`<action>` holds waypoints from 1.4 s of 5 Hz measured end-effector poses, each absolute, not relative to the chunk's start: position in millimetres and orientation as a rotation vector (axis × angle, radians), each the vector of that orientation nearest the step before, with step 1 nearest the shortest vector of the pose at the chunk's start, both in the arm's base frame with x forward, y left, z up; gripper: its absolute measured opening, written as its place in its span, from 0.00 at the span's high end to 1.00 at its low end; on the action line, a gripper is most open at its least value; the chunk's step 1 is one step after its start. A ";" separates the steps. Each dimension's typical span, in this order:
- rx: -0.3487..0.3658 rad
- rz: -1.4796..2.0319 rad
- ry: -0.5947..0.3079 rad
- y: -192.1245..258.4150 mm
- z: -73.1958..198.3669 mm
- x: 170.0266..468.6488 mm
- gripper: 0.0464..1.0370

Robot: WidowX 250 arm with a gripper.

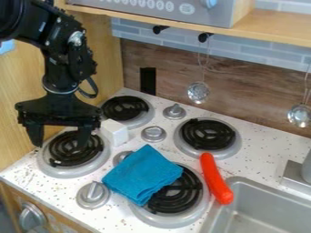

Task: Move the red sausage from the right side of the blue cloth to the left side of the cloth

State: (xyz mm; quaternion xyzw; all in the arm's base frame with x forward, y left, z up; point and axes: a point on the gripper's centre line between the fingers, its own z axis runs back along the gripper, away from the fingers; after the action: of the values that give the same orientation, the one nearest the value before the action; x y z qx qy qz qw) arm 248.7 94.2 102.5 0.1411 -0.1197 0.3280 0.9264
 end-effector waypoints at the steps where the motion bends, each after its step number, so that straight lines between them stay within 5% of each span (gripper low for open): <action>1: 0.291 0.674 -0.224 93.7 96.9 246.5 0.03; 4: 0.168 0.607 -0.212 11.0 67.6 302.2 0.03; 7: 0.154 0.566 -0.281 -47.1 59.6 366.8 0.03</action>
State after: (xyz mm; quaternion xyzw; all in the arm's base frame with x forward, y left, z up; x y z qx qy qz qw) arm 366.8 -47.1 59.6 0.0758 -0.1381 0.2780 0.9476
